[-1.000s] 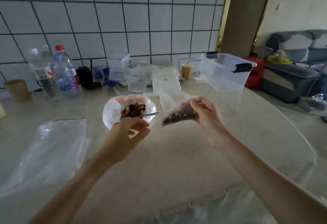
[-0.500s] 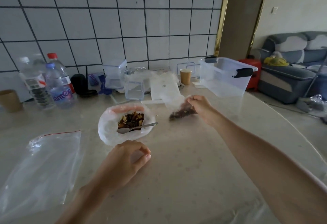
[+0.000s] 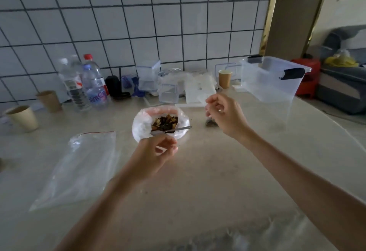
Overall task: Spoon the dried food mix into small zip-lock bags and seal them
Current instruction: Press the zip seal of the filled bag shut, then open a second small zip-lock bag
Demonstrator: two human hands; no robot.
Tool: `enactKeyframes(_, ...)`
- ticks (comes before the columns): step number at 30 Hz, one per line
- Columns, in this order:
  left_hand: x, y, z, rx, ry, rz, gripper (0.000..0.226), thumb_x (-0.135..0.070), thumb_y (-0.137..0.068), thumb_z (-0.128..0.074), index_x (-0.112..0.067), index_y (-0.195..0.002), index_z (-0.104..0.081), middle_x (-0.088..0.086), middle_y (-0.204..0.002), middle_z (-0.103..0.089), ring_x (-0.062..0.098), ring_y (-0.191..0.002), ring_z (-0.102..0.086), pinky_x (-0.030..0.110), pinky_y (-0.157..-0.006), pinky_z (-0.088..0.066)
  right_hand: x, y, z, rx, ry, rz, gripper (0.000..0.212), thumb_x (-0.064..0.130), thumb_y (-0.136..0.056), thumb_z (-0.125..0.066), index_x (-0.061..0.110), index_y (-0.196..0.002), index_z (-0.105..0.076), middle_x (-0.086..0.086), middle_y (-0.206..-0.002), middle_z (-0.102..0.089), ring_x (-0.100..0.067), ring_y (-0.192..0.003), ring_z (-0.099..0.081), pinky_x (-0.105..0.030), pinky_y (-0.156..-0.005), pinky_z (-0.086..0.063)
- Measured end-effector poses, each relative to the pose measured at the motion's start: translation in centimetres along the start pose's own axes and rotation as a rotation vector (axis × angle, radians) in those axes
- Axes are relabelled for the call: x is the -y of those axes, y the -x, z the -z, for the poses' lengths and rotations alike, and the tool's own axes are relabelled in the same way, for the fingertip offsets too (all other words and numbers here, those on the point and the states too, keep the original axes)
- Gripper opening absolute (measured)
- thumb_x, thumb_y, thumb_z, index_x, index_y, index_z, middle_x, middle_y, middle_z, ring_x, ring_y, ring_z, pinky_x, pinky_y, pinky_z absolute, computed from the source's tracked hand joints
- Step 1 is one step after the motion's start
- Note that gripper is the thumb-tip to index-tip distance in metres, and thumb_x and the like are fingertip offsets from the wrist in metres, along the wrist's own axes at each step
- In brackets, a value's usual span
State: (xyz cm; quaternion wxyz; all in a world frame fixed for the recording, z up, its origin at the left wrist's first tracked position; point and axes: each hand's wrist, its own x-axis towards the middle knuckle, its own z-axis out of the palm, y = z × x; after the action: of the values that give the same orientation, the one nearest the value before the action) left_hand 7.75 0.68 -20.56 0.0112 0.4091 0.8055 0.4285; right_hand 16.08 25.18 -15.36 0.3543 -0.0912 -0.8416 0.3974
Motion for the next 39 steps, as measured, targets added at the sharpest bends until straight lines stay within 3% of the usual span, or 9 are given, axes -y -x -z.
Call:
enactKeyframes(4,-0.9,0.0,3.3,-0.073,-0.037,0.027,0.004,-0.02,-0.094,-0.076,-0.02,-0.098,-0.077,-0.01,-0.083,-0.077,0.003,-0.074,-0.071,0.014,-0.071,-0.053,2.1,3.9,-2.7,0.343,0.081,0.209,0.005,0.017,-0.099,-0.066,0.015,-0.099,-0.071,0.005,-0.083,-0.074,-0.008,-0.074,-0.072,-0.034,-0.072,-0.059)
enactKeyframes(9,2.1,1.1,8.8,-0.391,-0.111,0.166,0.009,-0.021,-0.096,-0.072,-0.012,-0.094,-0.075,0.001,-0.081,-0.076,0.016,-0.07,-0.071,0.029,-0.073,-0.056,1.7,6.1,-6.0,0.625,0.497,0.359,0.028,0.037,-0.1,-0.061,0.033,-0.128,-0.062,0.011,-0.133,-0.062,-0.015,-0.116,-0.06,-0.034,-0.103,-0.047)
enactKeyframes(12,5.6,1.8,12.1,-0.602,-0.386,0.341,0.02,-0.029,-0.095,-0.071,-0.011,-0.106,-0.071,0.007,-0.101,-0.074,0.026,-0.094,-0.07,0.039,-0.087,-0.055,1.2,6.3,-6.5,0.68,0.524,0.366,0.032,0.036,-0.102,-0.058,0.028,-0.133,-0.06,0.009,-0.138,-0.057,-0.011,-0.127,-0.049,-0.021,-0.102,-0.033)
enactKeyframes(17,11.1,4.0,14.6,-0.449,-0.664,0.732,0.056,-0.059,-0.092,-0.061,-0.011,-0.119,-0.065,0.02,-0.124,-0.062,0.041,-0.122,-0.059,0.046,-0.1,-0.045,1.1,6.2,-6.6,0.702,0.544,0.392,0.023,0.034,-0.103,-0.055,0.025,-0.119,-0.068,0.012,-0.123,-0.059,-0.008,-0.117,-0.05,-0.021,-0.094,-0.037)
enactKeyframes(20,12.7,5.9,14.4,-0.519,-0.615,0.621,0.033,-0.048,-0.09,-0.066,-0.016,-0.086,-0.074,0.014,-0.097,-0.07,0.038,-0.098,-0.068,0.039,-0.08,-0.052,0.9,6.7,-7.1,0.674,0.574,0.382,0.015,0.033,-0.102,-0.053,0.03,-0.109,-0.067,0.017,-0.113,-0.055,-0.007,-0.11,-0.05,-0.025,-0.091,-0.04)
enactKeyframes(24,12.9,6.8,14.5,-0.636,-0.589,0.561,0.023,-0.03,-0.09,-0.07,-0.011,-0.079,-0.076,0.01,-0.085,-0.075,0.035,-0.084,-0.07,0.033,-0.063,-0.044,0.7,8.3,-7.5,0.547,0.466,0.317,0.01,0.028,-0.097,-0.057,0.031,-0.105,-0.062,0.02,-0.107,-0.055,-0.005,-0.105,-0.048,-0.026,-0.09,-0.038)
enactKeyframes(27,13.1,6.7,14.3,-0.644,-0.539,0.57,0.016,-0.028,-0.091,-0.072,-0.013,-0.096,-0.075,0.012,-0.1,-0.074,0.036,-0.098,-0.068,0.038,-0.075,-0.048,0.6,9.2,-7.5,0.484,0.43,0.326,0.008,0.026,-0.097,-0.058,0.028,-0.103,-0.063,0.017,-0.107,-0.059,-0.005,-0.105,-0.05,-0.029,-0.095,-0.042)
enactKeyframes(30,13.2,6.7,14.5,-0.635,-0.468,0.608,0.044,-0.031,-0.09,-0.079,-0.009,-0.125,-0.064,0.014,-0.112,-0.073,0.036,-0.111,-0.066,0.041,-0.091,-0.048,0.5,9.4,-7.5,0.46,0.42,0.327,0.008,0.026,-0.096,-0.059,0.026,-0.102,-0.064,0.016,-0.108,-0.06,-0.005,-0.106,-0.051,-0.029,-0.094,-0.042)
enactKeyframes(39,11.7,7.1,15.8,-0.862,-0.302,0.452,0.019,-0.025,-0.091,-0.077,-0.016,-0.107,-0.076,0.005,-0.104,-0.079,0.025,-0.099,-0.072,0.042,-0.09,-0.057,0.5,9.4,-7.5,0.461,0.428,0.35,0.007,0.028,-0.098,-0.057,0.029,-0.103,-0.062,0.018,-0.108,-0.059,-0.005,-0.108,-0.05,-0.029,-0.094,-0.044)
